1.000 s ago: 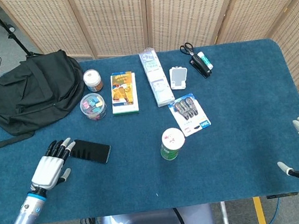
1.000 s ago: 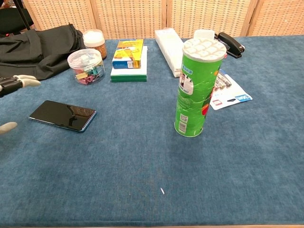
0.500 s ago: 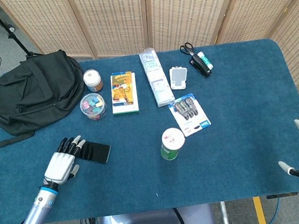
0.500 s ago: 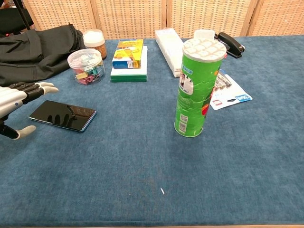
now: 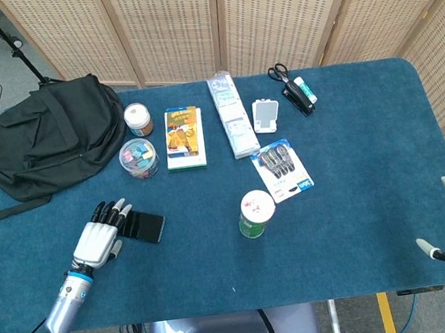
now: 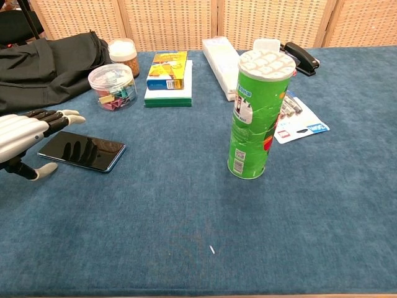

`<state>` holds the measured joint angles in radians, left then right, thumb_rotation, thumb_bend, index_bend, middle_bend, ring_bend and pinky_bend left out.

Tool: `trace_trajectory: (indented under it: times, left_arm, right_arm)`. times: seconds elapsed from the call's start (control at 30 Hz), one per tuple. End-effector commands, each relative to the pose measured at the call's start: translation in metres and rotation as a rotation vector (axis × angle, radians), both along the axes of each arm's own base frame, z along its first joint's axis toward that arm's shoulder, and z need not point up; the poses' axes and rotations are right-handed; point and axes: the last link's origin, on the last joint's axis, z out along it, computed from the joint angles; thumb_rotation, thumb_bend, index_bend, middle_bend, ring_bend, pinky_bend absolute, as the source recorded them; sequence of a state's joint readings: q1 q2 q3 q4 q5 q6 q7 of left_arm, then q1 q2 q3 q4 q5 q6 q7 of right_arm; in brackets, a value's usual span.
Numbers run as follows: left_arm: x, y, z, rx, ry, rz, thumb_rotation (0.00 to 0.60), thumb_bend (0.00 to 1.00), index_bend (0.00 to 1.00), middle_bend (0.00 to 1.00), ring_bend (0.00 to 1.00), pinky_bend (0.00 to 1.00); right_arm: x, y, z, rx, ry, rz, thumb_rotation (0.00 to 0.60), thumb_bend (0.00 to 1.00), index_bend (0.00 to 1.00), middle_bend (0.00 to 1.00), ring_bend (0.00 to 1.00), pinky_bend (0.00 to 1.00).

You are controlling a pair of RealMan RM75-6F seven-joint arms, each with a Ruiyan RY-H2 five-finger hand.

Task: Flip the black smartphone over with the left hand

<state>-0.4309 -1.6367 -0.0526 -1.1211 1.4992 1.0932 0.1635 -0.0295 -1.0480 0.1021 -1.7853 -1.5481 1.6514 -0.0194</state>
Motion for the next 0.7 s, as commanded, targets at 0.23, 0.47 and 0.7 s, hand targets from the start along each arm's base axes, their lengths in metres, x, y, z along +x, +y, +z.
trace_trajectory:
  times: [0.23,0.47,0.7]
  left_arm:
    - [0.004,0.006,-0.008,-0.018,0.027,0.0,0.6,0.42,0.0,0.0,0.0,0.0]
    - [0.003,0.009,-0.012,-0.012,0.018,0.011,0.6,0.44,0.0,0.0,0.0,0.0]
    - [0.003,0.01,-0.013,0.008,-0.018,0.01,0.6,0.52,0.11,0.0,0.0,0.0]
  right_arm:
    - [0.0,0.0,0.0,-0.002,-0.002,0.0,0.6,0.0,0.05,0.0,0.0,0.0]
    - [0.0,-0.001,0.0,0.0,-0.006,0.002,0.6,0.0,0.05,0.0,0.0,0.0]
    - [0.0,-0.001,-0.001,0.004,-0.008,0.004,0.6,0.0,0.05,0.0,0.0,0.0]
